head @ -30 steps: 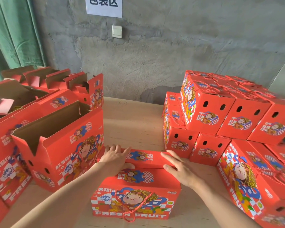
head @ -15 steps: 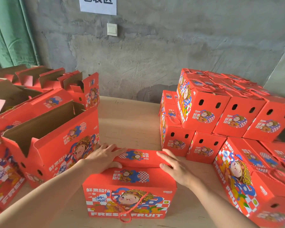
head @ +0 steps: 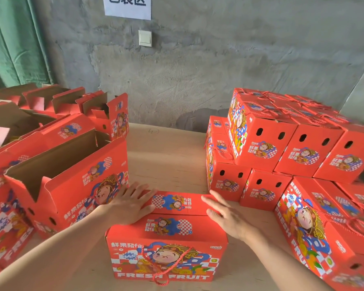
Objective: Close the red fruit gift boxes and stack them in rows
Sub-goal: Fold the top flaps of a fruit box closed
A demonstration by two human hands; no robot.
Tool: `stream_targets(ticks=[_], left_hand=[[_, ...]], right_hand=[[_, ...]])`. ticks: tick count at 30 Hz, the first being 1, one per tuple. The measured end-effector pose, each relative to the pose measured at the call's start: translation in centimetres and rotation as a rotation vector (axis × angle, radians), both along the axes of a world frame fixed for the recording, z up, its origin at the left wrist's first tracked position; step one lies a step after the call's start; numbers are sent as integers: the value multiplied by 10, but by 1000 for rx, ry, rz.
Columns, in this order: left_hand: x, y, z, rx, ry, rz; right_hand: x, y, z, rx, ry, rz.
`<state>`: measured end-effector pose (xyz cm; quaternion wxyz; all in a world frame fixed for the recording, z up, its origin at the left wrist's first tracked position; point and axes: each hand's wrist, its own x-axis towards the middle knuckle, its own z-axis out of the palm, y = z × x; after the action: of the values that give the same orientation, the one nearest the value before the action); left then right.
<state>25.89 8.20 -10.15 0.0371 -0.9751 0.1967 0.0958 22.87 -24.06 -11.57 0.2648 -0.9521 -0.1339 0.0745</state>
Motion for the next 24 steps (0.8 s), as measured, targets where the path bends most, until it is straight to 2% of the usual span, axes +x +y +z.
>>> stream_targets(ticks=[3, 5, 8, 9, 11, 13, 15, 17, 19, 22, 24], left_hand=[[0, 1, -2, -27, -4, -2], [3, 3, -4, -41, -21, -6], [3, 6, -7, -81, -28, -14], [2, 7, -7, -170, -30, -18], [-3, 8, -5, -542, -87, 55], [-9, 13, -1, -935, -167, 352], [-17, 22, 1, -1161, -31, 679], [-31, 26, -7, -1198, 235, 795], [-43, 22, -13, -1217, 374, 779], [-45, 17, -10, -1248, 397, 767], [-44, 15, -5, -1124, 325, 737]], right_hand=[[-2, 10, 4, -267, -138, 59], [-8, 25, 3, -276, -170, 134], [-13, 34, 2, -259, -101, 137], [-14, 33, 2, -263, -85, 125], [-15, 31, 4, -248, -73, 99], [-14, 31, 5, -214, -58, 79], [-12, 30, 6, -174, -43, 69], [-12, 31, 7, -102, -56, 56], [-12, 33, 7, -12, -73, 36], [-12, 37, 5, -19, -80, 36], [-10, 36, 6, -45, -80, 46]])
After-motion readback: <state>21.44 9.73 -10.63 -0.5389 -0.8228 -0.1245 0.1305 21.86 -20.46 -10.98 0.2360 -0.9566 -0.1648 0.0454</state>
